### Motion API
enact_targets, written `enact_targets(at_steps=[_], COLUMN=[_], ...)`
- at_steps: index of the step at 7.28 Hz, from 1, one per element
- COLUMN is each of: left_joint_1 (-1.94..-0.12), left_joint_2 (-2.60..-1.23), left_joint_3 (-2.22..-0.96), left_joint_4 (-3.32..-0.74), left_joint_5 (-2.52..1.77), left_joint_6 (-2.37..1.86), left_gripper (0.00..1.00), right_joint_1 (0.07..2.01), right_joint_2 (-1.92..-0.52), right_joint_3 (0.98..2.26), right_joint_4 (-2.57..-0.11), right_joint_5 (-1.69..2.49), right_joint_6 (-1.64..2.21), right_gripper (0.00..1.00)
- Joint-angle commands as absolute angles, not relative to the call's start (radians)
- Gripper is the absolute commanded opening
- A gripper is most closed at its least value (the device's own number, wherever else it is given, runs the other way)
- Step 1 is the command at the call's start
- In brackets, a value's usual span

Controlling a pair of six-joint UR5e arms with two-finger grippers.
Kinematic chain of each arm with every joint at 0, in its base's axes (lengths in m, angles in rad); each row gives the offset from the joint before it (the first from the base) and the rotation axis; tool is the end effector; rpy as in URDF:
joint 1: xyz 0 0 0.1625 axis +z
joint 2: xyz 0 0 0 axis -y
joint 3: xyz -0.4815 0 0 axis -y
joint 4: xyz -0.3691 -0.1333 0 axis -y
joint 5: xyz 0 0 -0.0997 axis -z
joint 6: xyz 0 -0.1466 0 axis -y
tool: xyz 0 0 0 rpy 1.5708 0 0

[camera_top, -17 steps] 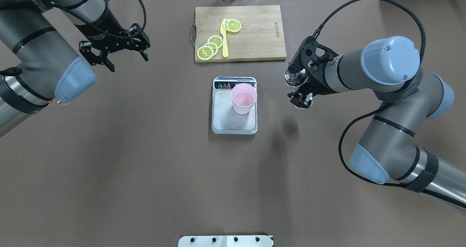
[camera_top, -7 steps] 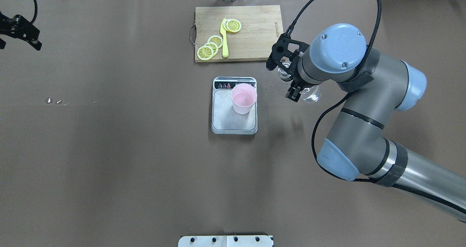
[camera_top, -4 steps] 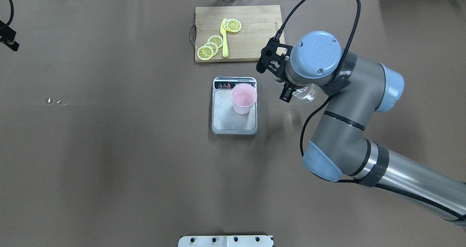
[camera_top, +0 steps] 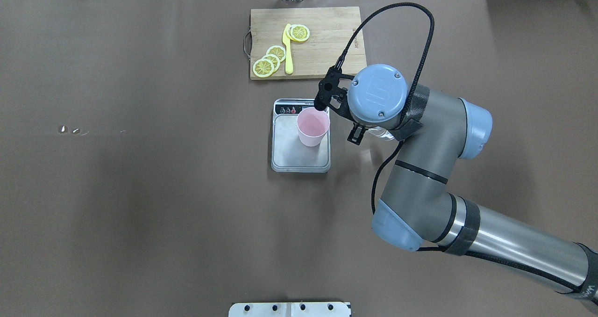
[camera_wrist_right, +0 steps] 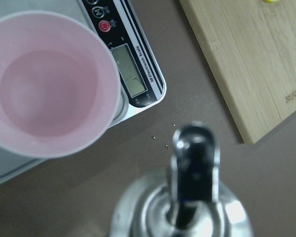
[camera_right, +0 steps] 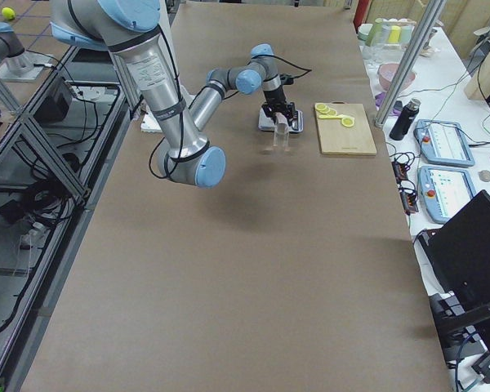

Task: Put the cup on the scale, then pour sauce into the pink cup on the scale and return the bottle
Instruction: 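Move the sauce bottle with the right gripper above the pink cup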

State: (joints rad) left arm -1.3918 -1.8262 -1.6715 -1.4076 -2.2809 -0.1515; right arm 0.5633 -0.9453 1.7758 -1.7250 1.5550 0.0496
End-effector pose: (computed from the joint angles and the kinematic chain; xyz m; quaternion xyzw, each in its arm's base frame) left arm 0.0673 -0.5841 0.5897 0.0322 0.3562 0.0463 0.9327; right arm -0.5198 -0.4887 0.3323 0.2902 -0.1609 -0.4324 0.8384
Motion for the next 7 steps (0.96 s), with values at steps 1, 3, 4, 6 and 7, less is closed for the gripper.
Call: enact_targets(at_steps=[1,3,4,6,7], left_joint_1=[-1.402,-1.408,-1.425,-1.428,-1.439], left_joint_2=[-1.825,-1.825,-1.827,-1.825,-1.815], left_joint_3=[-1.562,-1.516,-1.499,-1.471,-1.448], left_joint_4=[-1.513,-1.560,-1.559,-1.569,-1.600], left_joint_5=[-2.286,-2.287,-2.289,-2.324,-2.344], left_joint_6=[-0.146,-0.146,-0.141,-0.117,-0.111], left_gripper=[0.98,0.98,0.98,0.98,0.98], right_joint_1=[0.554,0.554,0.551,0.540,0.538], right_joint_2=[-0.933,-0.922,-0.917,-0.887,-0.876], right_joint_3=[1.769,1.761,1.755,1.712,1.704], right_joint_4=[-1.767,-1.816,-1.827,-1.848,-1.848], right_joint_5=[1.533,1.513,1.500,1.480,1.476], right_joint_6=[0.051,0.049,0.049,0.051,0.051], right_gripper=[0.64,0.64,0.64,0.64,0.64])
